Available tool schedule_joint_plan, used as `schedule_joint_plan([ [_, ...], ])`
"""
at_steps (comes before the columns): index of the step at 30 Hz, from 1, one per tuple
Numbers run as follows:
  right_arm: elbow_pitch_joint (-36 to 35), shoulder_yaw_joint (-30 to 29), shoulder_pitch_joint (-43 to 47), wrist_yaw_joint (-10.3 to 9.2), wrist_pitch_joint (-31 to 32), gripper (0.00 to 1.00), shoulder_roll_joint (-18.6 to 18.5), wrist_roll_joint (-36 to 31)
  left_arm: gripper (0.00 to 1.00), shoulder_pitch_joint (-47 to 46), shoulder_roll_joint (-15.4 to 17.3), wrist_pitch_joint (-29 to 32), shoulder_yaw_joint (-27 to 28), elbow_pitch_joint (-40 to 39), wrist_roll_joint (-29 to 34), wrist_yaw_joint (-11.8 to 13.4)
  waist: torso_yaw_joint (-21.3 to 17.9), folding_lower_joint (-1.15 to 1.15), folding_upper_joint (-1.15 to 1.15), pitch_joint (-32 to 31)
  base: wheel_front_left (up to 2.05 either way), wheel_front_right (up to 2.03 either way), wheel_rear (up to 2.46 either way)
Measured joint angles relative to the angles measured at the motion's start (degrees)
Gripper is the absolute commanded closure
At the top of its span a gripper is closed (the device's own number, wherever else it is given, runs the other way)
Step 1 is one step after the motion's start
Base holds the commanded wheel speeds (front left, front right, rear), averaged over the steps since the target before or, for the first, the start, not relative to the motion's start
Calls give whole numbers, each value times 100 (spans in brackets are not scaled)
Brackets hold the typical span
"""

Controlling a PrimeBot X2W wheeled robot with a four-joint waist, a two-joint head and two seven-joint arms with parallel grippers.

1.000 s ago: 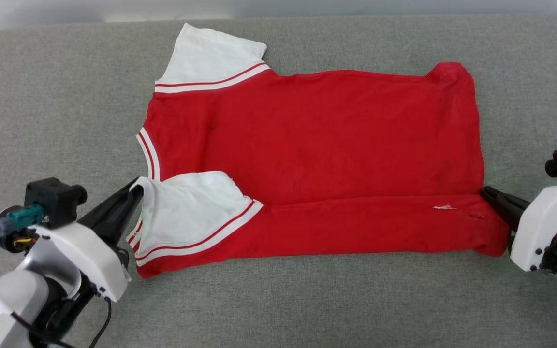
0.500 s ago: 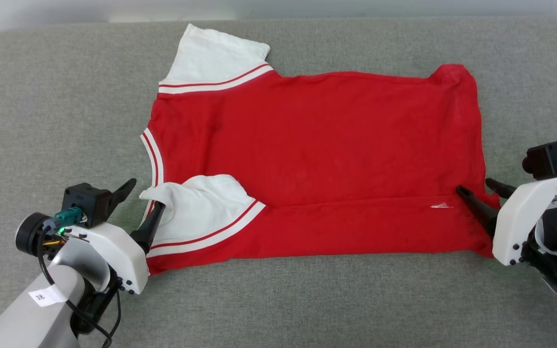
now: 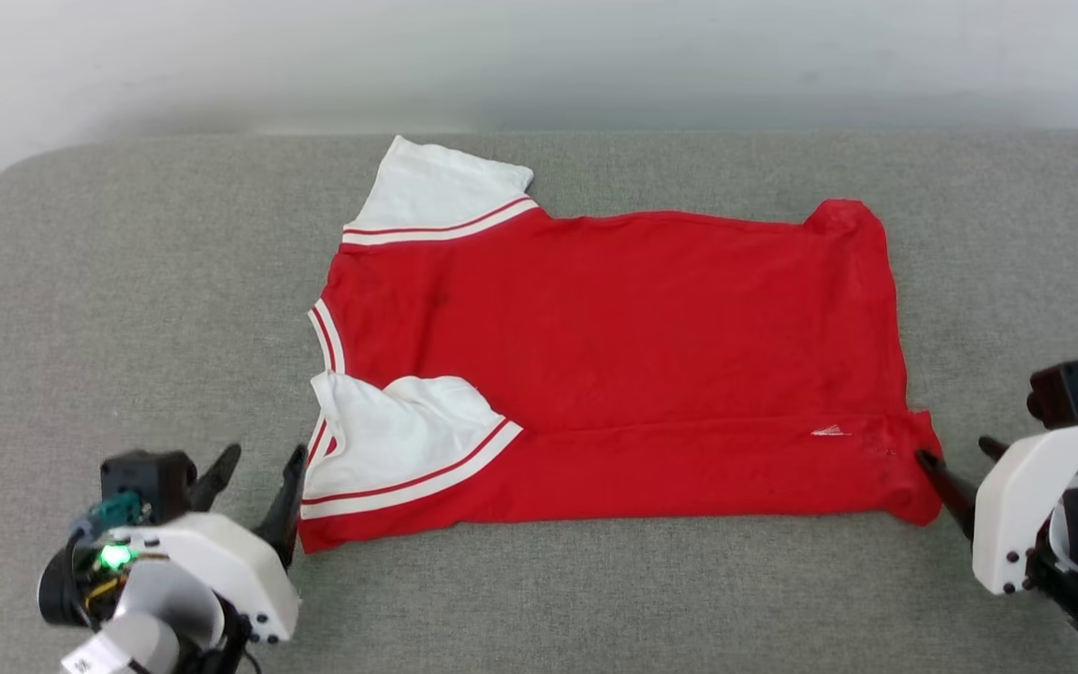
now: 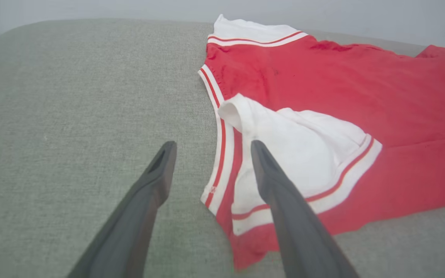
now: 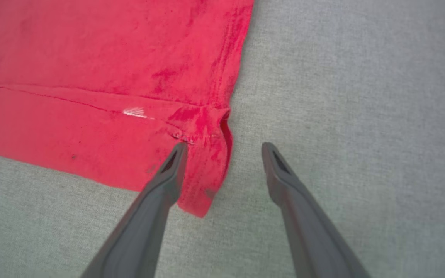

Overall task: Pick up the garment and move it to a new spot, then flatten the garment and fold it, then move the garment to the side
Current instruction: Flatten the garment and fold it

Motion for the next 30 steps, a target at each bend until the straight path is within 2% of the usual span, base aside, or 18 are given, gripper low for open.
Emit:
schedule_joint_plan([
  [6, -646, -771, 585, 0, 671, 0, 662, -356, 0, 691, 200, 579, -10, -821, -242, 480, -45, 0, 0, -137, 0, 0, 0],
  [9, -1034, -1003, 816, 0, 926, 0, 999, -479, 0, 958, 342, 896, -84, -1224, -298, 633, -78, 0, 0, -125, 0, 0, 0],
  [13, -1443, -1160, 990, 0, 1096, 0, 1272, -630, 0, 1067, 419, 1207, -143, -1549, -433, 731, -119, 0, 0, -53, 0, 0, 0],
  [16, -1628, -1201, 1016, 0, 1147, 0, 1361, -691, 0, 1055, 465, 1247, -94, -1570, -381, 873, -166, 0, 0, 29, 0, 0, 0],
  [21, -1804, -1173, 1020, 0, 1198, 0, 1418, -736, 0, 948, 437, 1325, -97, -1352, -348, 976, -256, 0, 0, 183, 0, 0, 0],
  [30, -1914, -1114, 1008, 0, 1180, 0, 1446, -737, 0, 794, 341, 1347, -149, -813, -375, 940, -404, 0, 0, 443, 0, 0, 0],
])
